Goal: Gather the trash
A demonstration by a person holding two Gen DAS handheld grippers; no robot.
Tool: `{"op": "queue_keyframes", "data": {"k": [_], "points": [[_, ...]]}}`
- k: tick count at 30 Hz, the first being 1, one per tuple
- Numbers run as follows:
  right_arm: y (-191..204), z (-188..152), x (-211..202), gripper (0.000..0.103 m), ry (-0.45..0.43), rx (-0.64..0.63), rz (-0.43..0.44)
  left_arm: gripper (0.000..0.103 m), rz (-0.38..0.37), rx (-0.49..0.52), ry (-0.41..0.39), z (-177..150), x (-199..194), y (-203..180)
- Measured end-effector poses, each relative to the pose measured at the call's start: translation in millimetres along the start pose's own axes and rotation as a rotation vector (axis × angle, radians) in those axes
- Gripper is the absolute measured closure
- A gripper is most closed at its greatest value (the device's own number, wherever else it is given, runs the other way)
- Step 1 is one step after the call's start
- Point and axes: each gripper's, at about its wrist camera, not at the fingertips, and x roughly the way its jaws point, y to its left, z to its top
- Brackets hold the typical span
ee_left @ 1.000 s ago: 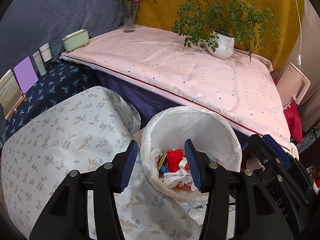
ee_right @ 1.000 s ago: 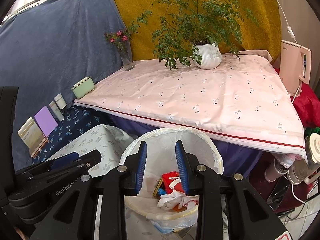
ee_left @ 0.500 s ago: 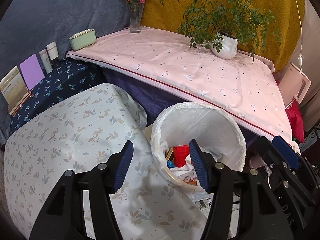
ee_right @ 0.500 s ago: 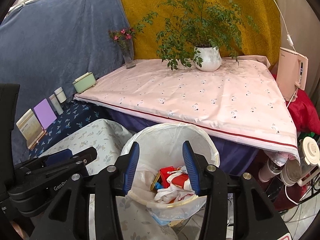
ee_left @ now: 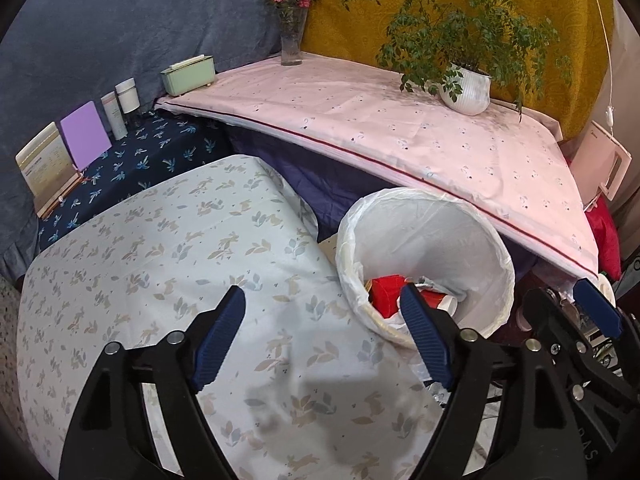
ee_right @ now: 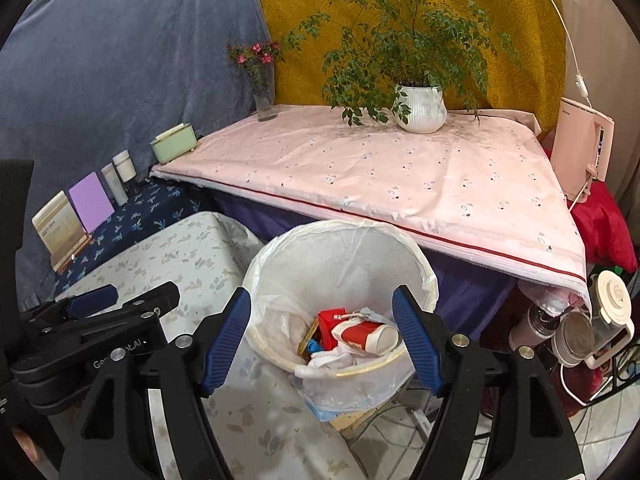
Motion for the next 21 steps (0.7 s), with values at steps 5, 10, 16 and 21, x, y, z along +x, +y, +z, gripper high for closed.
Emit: {"op": "queue_keyframes", "data": {"k": [5,10,16,21], "points": [[2,-13,-3,0.021,0.029,-0.017,-0.004,0.015,0.032,0.007,-0.013,-15,-6,6],[2,-26,-6,0.019,0.05,-0.04,-0.027,0.014,0.063,0.008,-0.002,-29,-6,12],[3,-41,-7,0.019,0.068,-0.078,-0.067,0.012,0.079,0.0,0.02,-45,-6,18],[1,-49,-10,0.007,0.08,-0.085,-0.068,0.011,0.091,0.003,0.028,-54,-5,21]]}}
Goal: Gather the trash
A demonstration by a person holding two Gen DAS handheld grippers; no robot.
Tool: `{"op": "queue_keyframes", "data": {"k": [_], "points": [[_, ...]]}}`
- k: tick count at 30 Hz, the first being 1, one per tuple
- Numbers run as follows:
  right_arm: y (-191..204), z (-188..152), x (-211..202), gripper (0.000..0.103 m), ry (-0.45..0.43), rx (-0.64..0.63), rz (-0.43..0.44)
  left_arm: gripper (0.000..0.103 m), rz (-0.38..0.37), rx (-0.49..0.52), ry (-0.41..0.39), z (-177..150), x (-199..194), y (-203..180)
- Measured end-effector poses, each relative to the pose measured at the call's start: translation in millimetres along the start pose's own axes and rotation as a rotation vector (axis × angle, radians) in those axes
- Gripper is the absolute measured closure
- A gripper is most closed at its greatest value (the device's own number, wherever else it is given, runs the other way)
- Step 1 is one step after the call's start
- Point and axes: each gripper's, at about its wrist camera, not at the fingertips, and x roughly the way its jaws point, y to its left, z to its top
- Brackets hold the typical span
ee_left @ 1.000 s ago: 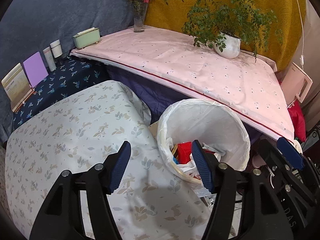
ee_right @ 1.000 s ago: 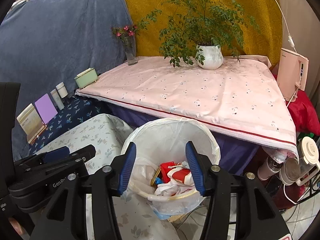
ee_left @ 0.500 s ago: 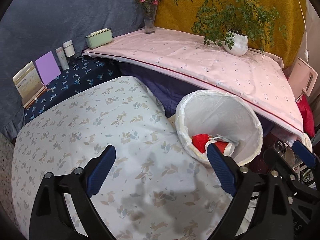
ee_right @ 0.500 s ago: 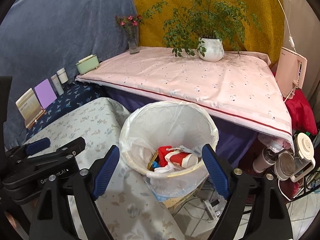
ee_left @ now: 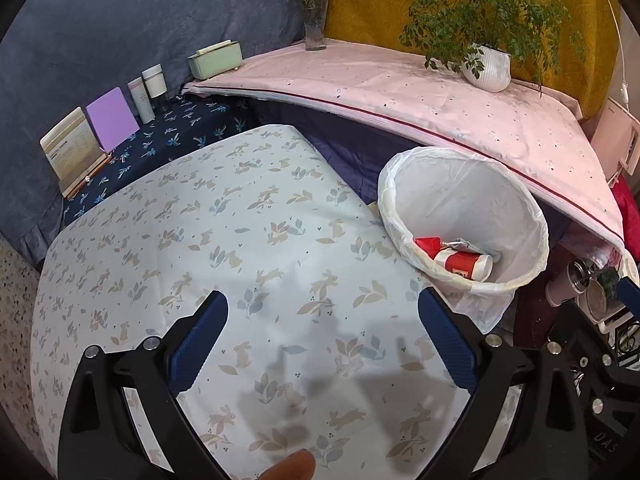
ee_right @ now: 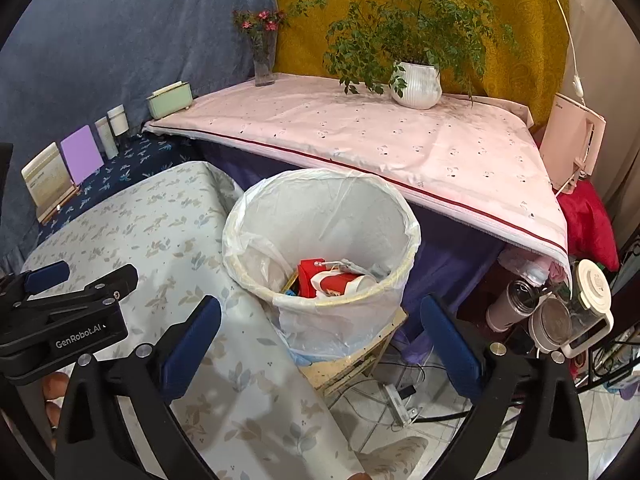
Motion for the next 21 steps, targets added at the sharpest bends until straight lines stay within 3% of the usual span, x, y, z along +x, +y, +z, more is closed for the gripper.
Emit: {"op": "queue_keyframes", "data": {"k": [21], "points": [[-3,-1,8,0.007,0.029,-0.013,-0.022,0.01,0.023,-0.009,0.02,-10,5,-4]]}}
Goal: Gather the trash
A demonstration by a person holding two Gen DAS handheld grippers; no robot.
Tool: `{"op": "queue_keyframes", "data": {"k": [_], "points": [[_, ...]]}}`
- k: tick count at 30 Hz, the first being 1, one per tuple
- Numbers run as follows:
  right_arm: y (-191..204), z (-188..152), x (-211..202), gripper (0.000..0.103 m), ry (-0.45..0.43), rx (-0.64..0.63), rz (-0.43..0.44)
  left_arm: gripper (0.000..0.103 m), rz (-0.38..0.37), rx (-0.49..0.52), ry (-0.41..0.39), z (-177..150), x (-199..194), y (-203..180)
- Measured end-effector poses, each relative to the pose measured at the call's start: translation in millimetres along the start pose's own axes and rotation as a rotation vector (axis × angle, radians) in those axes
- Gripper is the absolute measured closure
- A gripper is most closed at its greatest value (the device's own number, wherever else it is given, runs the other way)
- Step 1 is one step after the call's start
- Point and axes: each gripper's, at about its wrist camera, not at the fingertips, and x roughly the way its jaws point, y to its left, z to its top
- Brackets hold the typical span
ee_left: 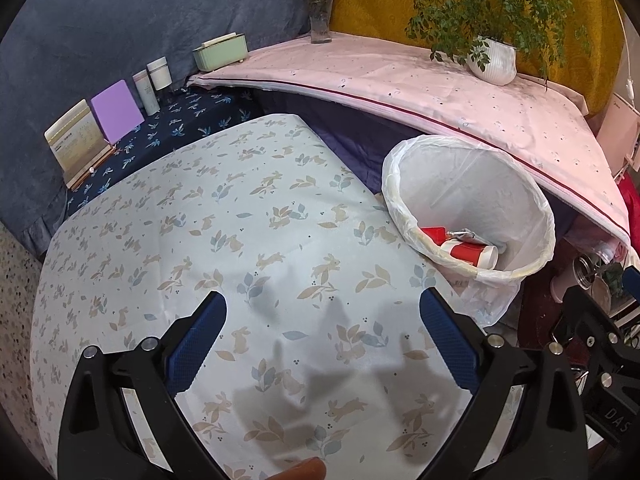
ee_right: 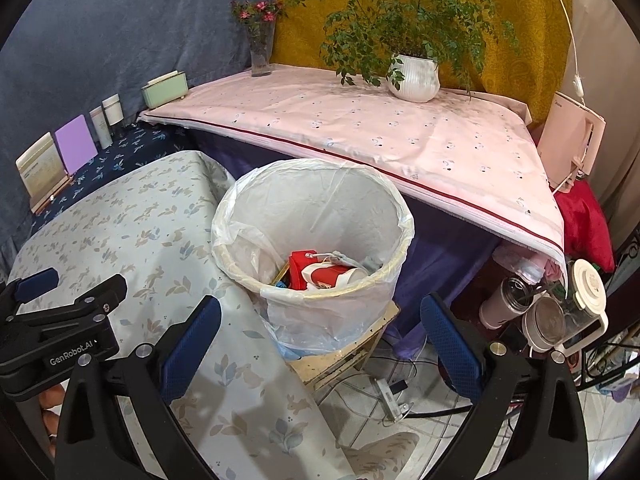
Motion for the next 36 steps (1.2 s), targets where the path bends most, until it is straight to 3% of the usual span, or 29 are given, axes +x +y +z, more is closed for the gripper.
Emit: {"op": "queue_keyframes", "data": {"k": [36], "points": [[-7.8,2.2,6.3,0.007,-0.001,0.008,-0.009,0.01,0.008,-0.014,-0.004,4.7,2.5,-9.4]]}}
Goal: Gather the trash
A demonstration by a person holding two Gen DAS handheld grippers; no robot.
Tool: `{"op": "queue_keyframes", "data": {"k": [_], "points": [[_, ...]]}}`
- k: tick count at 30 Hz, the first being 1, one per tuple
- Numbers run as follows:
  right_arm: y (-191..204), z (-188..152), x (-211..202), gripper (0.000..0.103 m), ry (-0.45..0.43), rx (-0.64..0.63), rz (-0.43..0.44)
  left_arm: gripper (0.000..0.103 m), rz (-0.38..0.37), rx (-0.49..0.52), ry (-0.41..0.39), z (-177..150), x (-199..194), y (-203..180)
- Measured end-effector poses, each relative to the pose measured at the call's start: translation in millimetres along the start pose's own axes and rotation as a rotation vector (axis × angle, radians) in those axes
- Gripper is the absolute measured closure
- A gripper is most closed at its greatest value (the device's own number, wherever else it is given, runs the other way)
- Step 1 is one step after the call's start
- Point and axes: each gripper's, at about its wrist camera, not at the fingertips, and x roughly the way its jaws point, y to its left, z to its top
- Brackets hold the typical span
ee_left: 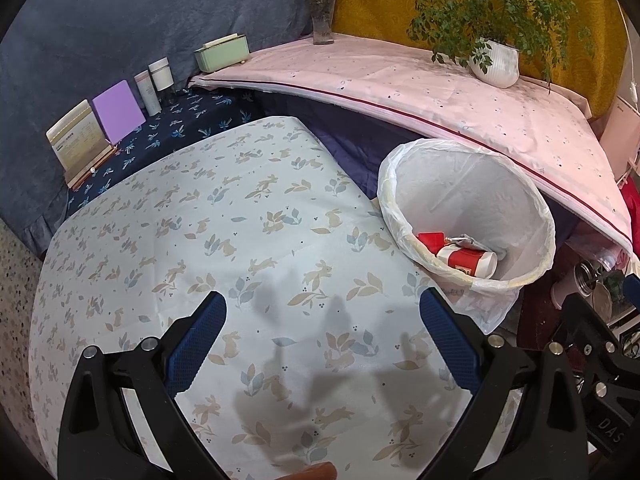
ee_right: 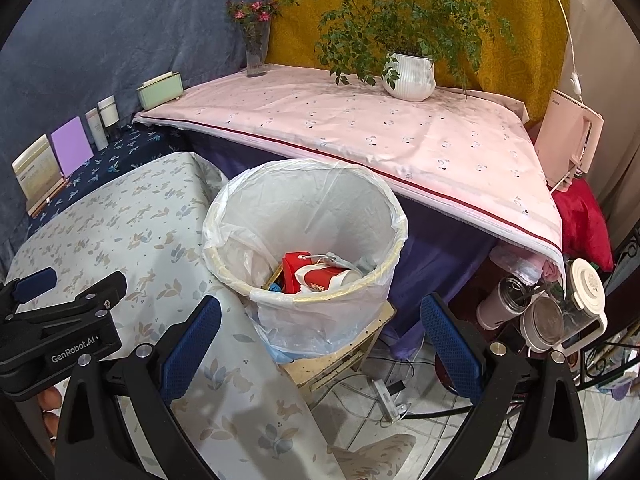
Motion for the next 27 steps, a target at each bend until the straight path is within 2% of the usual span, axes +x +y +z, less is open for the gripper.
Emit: {"op": "queue_keyframes", "data": {"k": [27], "points": [[0.4,1.2,-0.7,0.007,-0.003,-0.005,-0.002,0.01,-0.001,-0.004,0.003,-1.8,0.0,-3.1]]}}
